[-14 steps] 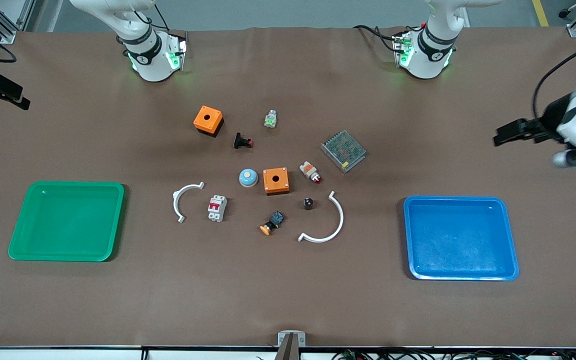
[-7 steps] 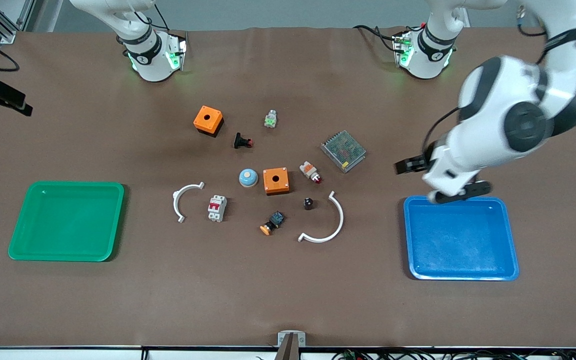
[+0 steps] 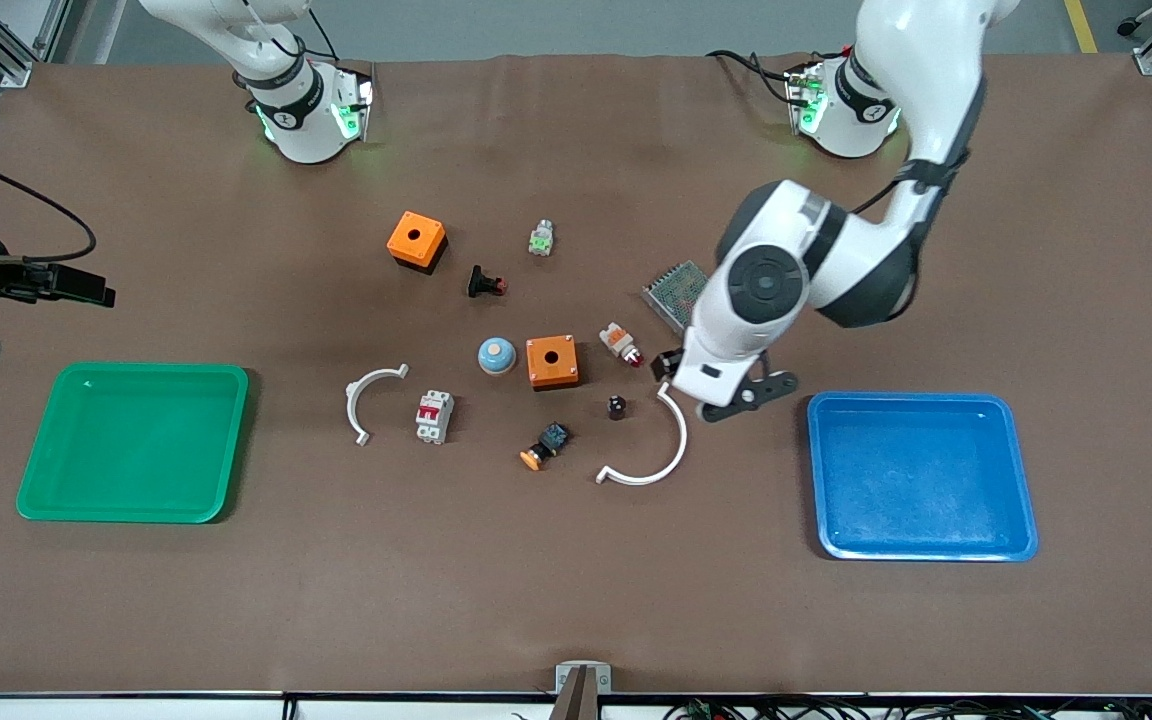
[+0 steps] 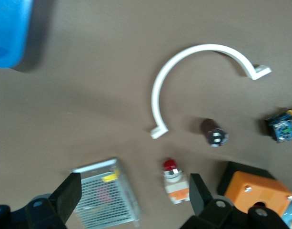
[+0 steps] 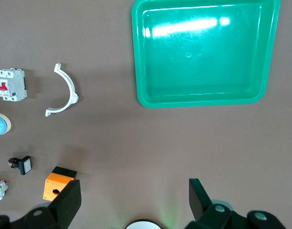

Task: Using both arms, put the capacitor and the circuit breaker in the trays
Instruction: 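Lower the left gripper onto the capacitor while the right gripper reaches forward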

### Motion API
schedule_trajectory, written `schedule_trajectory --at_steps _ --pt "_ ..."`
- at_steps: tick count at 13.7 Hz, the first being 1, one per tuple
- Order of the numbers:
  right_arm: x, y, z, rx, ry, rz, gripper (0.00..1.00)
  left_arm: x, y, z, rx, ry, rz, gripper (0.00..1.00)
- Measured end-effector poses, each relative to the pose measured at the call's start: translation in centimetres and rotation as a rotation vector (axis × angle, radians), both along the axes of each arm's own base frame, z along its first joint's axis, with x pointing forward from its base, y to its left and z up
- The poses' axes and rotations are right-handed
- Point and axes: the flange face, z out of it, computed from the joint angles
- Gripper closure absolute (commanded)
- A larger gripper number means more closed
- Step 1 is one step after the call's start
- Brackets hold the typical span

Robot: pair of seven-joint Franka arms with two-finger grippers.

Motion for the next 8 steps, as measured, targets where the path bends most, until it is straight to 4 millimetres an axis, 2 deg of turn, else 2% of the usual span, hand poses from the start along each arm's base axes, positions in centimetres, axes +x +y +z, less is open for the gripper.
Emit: schedule_trajectory --at_steps 4,8 --pt "0.4 0.2 0.3 -0.002 -0.030 0.007 0.00 -0.5 -3.1 -3.6 -0.025 -0.057 0.042 0.00" --pt "1.1 1.7 -1.8 0.041 -0.057 -0.016 0.00 0.0 -4.5 -7.3 -0.021 -0.099 0.065 0.00"
